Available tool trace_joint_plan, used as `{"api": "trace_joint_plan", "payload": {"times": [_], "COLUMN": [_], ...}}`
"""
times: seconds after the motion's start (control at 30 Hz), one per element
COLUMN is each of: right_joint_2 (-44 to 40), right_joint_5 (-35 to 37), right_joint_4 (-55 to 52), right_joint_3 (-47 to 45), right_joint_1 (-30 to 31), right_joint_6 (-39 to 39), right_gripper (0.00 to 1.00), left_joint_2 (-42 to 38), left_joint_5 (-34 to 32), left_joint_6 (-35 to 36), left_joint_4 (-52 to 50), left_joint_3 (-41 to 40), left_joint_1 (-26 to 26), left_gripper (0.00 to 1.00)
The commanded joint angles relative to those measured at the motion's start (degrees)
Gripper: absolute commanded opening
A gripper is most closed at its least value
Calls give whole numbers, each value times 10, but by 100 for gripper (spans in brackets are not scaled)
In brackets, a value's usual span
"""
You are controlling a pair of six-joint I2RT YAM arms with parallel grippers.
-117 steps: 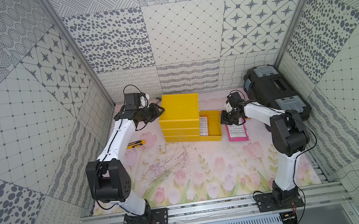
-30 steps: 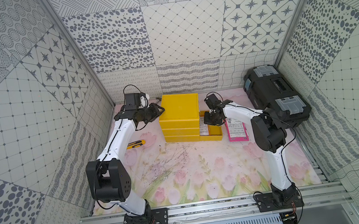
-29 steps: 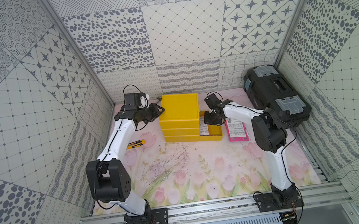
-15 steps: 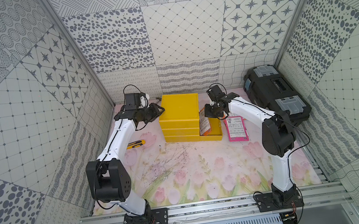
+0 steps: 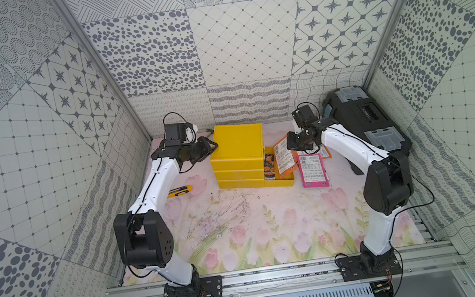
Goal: Take the seed bags out of the drawer
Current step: Pick up the seed packet from the drawer, then place the seed packet at the center of the board.
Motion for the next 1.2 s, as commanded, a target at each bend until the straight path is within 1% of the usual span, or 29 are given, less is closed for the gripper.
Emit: {"api": "trace_joint_plan", "payload": {"times": [0.0, 0.2, 0.47, 0.63, 0.77, 0.93, 0.97, 1.1, 1.17], "right_joint_2": [-38, -81, -103, -87, -61, -35, -31, -31, -43], "right_joint_5": [-4, -16, -29, -30, -27, -7, 7, 50, 56], "right_joint_4": [1, 1, 1, 2, 5, 11, 12, 12, 11], "right_joint_3": [-24, -65, -106, -122, -133, -143, -144, -148, -149], "right_joint_1": [-24, -77, -132, -155, -160, -161, -161, -162, -159], "right_joint_6": [-18, -32, -52, -65, -71, -70, -69, -66, -63], "right_gripper": [0, 0, 0, 0, 0, 0, 1, 29, 34], "left_joint_2": [5, 4, 4, 3, 3, 3, 3, 4, 4], "left_joint_5": [-20, -21, -19, -19, -19, -19, -19, -18, -19], "left_joint_6": [3, 3, 2, 2, 2, 2, 2, 2, 2], "left_joint_4": [-56, -56, -56, -56, -56, -56, -56, -55, -55], "left_joint_3": [-7, -8, -9, -9, -9, -9, -9, -9, -9], "left_joint_1": [6, 6, 5, 5, 4, 5, 5, 5, 5], "left_gripper": [38, 38, 38, 38, 38, 38, 38, 38, 38]}}
